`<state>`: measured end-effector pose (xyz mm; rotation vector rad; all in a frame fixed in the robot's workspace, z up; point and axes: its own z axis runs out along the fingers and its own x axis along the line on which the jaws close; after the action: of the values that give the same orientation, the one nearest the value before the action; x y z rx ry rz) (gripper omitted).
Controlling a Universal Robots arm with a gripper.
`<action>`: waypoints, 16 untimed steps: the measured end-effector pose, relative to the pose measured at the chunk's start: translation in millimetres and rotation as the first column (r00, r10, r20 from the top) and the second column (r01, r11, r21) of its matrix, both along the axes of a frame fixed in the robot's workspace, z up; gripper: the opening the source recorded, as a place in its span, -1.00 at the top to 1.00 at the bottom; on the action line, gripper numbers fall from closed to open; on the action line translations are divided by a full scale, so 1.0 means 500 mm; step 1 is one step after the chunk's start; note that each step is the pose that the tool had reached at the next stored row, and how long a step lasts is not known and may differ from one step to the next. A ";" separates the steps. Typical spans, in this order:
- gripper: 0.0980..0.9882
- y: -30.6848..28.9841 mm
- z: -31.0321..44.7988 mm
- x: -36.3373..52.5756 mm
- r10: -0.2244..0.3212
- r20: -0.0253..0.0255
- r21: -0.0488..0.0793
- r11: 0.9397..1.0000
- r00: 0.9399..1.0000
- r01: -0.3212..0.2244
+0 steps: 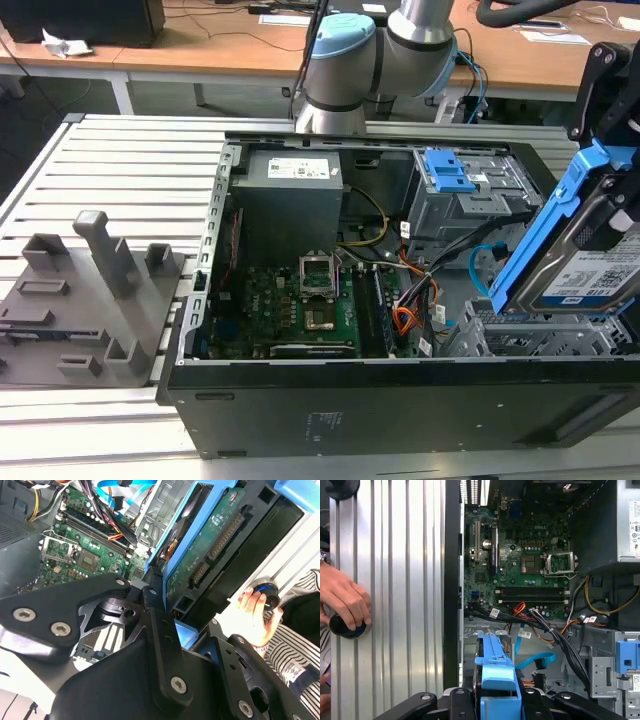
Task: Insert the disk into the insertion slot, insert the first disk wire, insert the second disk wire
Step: 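Insert the disk into the insertion slot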
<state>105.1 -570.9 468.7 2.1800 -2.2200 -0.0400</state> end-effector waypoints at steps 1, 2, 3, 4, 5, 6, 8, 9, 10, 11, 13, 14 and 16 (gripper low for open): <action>0.40 0.000 -0.002 0.000 0.000 0.000 0.000 1.000 1.000 0.000; 0.40 0.000 -0.005 0.000 0.000 0.000 0.000 1.000 1.000 0.000; 0.40 0.000 -0.008 0.000 0.000 0.000 0.000 1.000 1.000 0.000; 0.40 0.000 -0.010 0.000 0.000 0.000 0.000 1.000 1.000 0.000; 0.40 0.000 -0.012 0.000 0.000 0.000 0.000 1.000 1.000 0.000; 0.40 0.000 -0.014 0.000 0.000 0.000 0.000 1.000 1.000 0.000; 0.40 0.000 -0.018 0.000 0.000 0.000 0.000 1.000 1.000 0.000; 0.40 0.000 -0.019 0.000 0.000 0.000 0.000 1.000 1.000 0.000; 0.40 0.000 -0.020 0.000 0.000 0.000 0.000 1.000 1.000 0.000; 0.40 0.000 -0.022 0.000 0.000 0.000 0.000 1.000 1.000 0.000; 0.40 0.000 -0.026 0.000 0.000 0.000 0.000 1.000 1.000 0.000; 0.40 0.000 -0.029 0.000 0.000 0.000 0.000 1.000 1.000 0.000; 0.40 0.000 -0.036 0.000 0.000 0.000 0.000 1.000 1.000 0.000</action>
<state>105.1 -571.0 450.7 2.1800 -2.2200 -0.0401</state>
